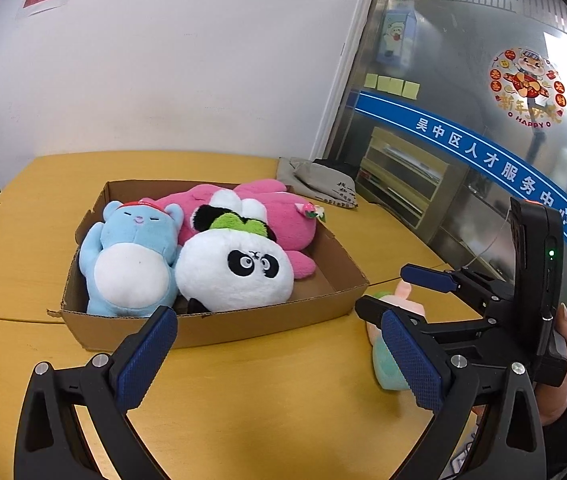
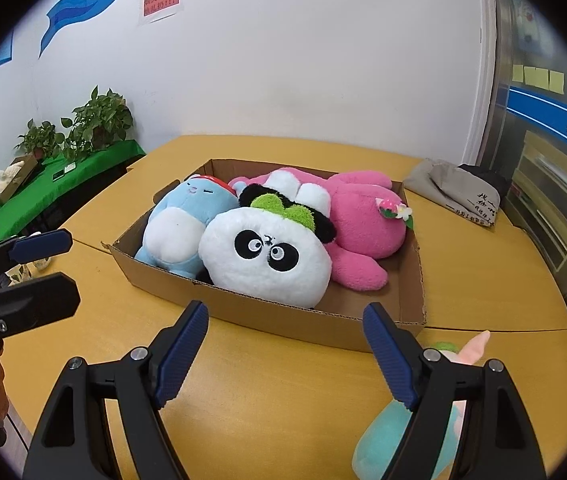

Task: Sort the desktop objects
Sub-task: 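Open both grippers to release the panda beside the blue bear, then move both grippers toward the pink pig plush in teal shirt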

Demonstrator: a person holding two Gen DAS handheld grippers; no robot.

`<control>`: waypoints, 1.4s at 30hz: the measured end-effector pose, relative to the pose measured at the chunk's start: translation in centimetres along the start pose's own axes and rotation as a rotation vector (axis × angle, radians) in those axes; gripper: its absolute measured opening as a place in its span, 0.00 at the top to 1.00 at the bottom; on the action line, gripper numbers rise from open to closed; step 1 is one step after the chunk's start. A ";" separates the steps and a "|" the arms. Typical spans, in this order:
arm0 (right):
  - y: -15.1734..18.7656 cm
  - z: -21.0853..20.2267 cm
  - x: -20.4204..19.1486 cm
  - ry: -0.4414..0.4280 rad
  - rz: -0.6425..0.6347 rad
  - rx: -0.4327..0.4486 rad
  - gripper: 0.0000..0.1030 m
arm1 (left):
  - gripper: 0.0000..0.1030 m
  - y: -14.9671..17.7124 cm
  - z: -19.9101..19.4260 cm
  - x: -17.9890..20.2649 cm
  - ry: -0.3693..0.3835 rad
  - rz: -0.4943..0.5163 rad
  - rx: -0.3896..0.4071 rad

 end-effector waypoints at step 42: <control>1.9 -0.6 4.2 0.005 0.044 0.028 0.23 | 0.00 2.2 4.1 0.3 0.090 -0.062 -0.113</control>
Point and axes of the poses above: each gripper's, at about its wrist camera, not at the fingertips, and z roughly the way its jaws point, x to its right, y to its underside, the point moved 8 cm from there along z, roughly the way its jaws point, and after that the axes turned 7 degrees about -z, right-handed, at the moved point
